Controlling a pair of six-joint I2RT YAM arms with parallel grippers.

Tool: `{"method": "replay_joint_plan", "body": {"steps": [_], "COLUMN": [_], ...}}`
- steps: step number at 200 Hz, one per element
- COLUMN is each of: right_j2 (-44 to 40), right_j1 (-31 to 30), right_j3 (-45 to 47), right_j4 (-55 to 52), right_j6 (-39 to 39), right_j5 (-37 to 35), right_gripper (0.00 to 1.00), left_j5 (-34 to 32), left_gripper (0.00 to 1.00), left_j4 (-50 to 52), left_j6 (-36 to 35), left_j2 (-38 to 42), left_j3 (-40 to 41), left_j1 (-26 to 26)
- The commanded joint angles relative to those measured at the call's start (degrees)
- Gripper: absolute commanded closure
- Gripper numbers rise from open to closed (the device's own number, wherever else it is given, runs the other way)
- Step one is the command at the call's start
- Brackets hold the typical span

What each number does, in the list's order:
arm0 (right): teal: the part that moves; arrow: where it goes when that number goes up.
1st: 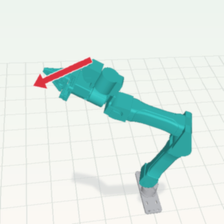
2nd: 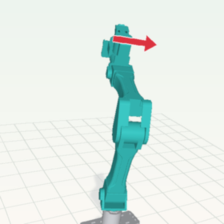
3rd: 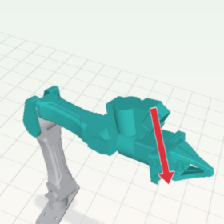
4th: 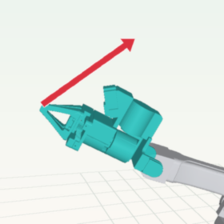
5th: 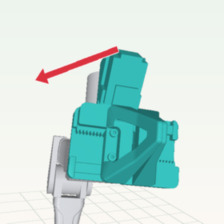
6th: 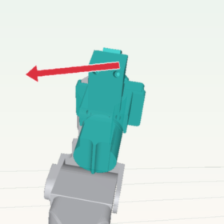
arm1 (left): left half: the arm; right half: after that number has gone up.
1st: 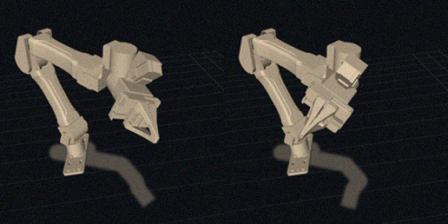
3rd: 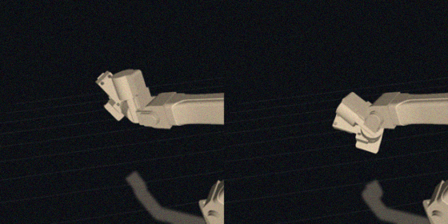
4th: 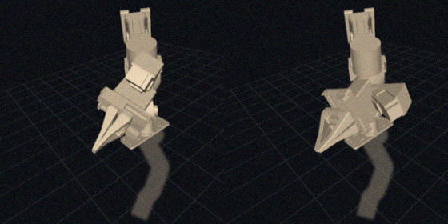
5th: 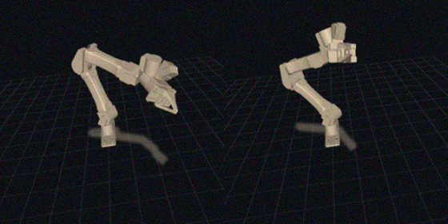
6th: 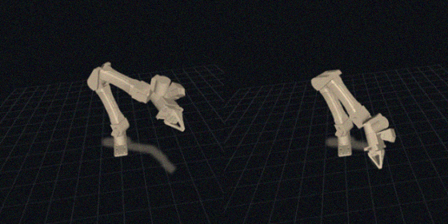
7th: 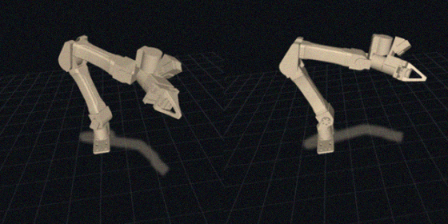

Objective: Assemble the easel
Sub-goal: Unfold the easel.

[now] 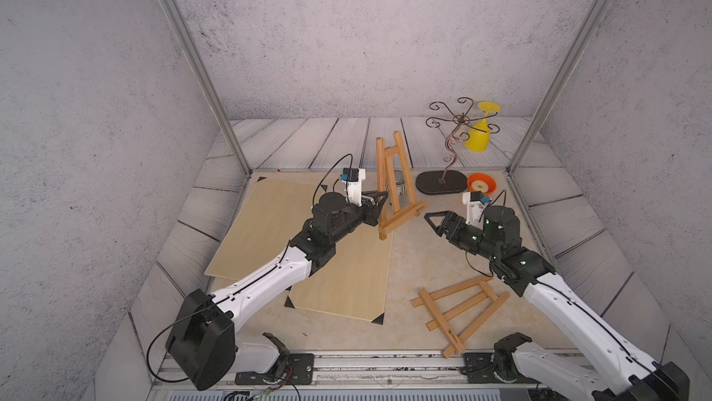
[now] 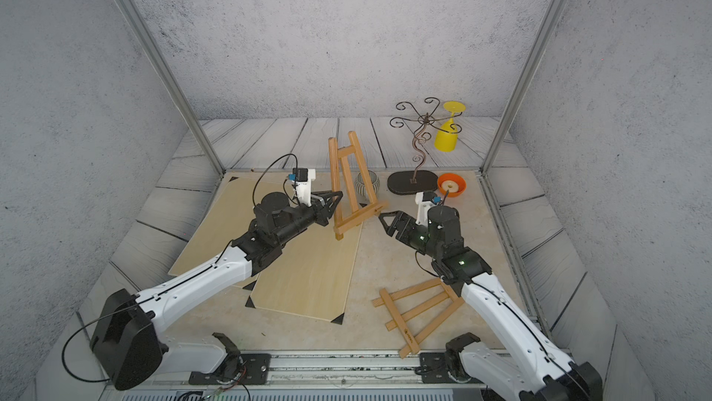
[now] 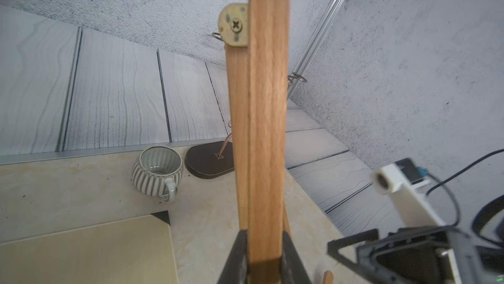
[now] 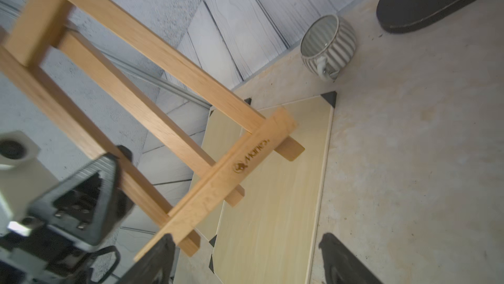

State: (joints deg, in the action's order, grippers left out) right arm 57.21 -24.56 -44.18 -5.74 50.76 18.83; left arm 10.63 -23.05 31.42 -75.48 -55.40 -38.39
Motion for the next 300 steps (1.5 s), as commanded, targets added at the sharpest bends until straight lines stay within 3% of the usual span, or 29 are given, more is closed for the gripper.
{"method": "replay_joint_plan", "body": {"steps": [1,42,108,145,235,274,300], "right_j2": [0.54,2.28,3.20,1.52,5.30,5.45,6.69], "right_j1": [-2.39,-5.87,-6.39,-6.41,-6.63,-6.73,-6.73], "right_j3": [3.79,9.84,11.99,12.30,11.28,15.62,15.44], "right_j4": [10.78,24.32,33.91,31.70,36.68,38.19,40.17], "right_j6": [1.13,7.15,11.30,11.90,13.78,15.49,15.07], "right_j5": [2.37,-0.50,-4.16,-6.74,-5.03,-10.72,-10.76], "right_gripper": [0.16,0.16,0.15,0.13,0.12,0.13,0.13], "left_j5": [-0.75,-0.66,-0.53,-0.42,-0.45,-2.77,-2.89], "left_gripper": [1.00,1.00,1.00,1.00,1.00,1.00,1.00], "left_j4": [-4.15,-8.38,-9.70,-10.02,-12.42,-13.40,-14.57], "left_j6": [7.01,12.42,16.52,18.19,23.64,28.70,30.78], "left_j2": [2.78,3.76,5.74,5.96,6.12,7.64,7.98], "left_j3": [-0.89,-0.65,-0.27,-0.08,-0.19,0.68,0.73], "left_j1": [0.44,0.34,0.20,0.07,-1.51,-2.21,-3.81]}}
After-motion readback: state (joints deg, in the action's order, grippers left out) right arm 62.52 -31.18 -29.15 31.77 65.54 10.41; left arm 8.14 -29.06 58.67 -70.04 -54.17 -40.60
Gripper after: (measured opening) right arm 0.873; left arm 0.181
